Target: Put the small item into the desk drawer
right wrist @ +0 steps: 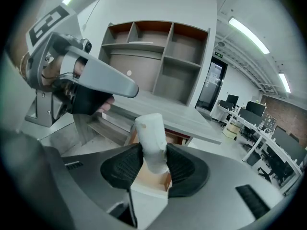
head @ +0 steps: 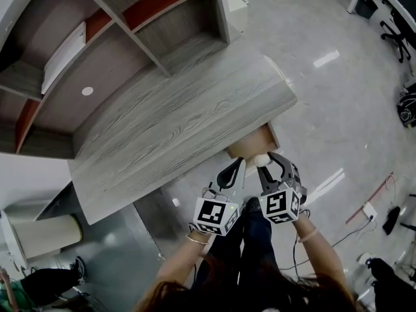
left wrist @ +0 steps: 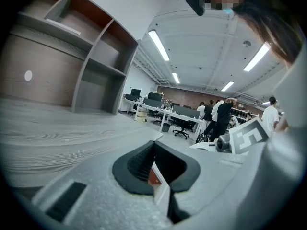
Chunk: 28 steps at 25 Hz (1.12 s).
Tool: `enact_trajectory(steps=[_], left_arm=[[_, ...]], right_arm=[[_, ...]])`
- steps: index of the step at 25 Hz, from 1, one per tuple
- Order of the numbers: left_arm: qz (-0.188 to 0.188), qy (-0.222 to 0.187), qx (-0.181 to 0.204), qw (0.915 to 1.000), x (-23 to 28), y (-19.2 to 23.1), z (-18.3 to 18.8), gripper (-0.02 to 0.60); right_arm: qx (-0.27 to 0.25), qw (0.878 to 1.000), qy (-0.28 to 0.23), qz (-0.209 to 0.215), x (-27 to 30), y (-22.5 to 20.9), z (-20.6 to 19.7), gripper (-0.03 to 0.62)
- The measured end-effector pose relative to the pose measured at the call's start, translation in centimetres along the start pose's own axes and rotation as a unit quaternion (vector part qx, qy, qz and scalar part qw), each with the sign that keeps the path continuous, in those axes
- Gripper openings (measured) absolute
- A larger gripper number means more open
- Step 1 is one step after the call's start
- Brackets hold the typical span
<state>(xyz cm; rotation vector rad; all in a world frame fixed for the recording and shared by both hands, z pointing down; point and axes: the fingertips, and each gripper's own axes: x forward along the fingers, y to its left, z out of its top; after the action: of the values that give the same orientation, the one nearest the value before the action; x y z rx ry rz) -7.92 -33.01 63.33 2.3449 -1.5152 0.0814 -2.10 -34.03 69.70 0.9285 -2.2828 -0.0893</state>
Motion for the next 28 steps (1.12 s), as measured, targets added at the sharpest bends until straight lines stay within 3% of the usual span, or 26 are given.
enact_trajectory(steps=[28], left_arm=[[0.014,0.018,-0.023,0.9995,2.4,2.9,-5.7,0.015]], right_arm=[[-0.077,0.991,0.095,0.052,8.5,3.1,-8.7,0.146]])
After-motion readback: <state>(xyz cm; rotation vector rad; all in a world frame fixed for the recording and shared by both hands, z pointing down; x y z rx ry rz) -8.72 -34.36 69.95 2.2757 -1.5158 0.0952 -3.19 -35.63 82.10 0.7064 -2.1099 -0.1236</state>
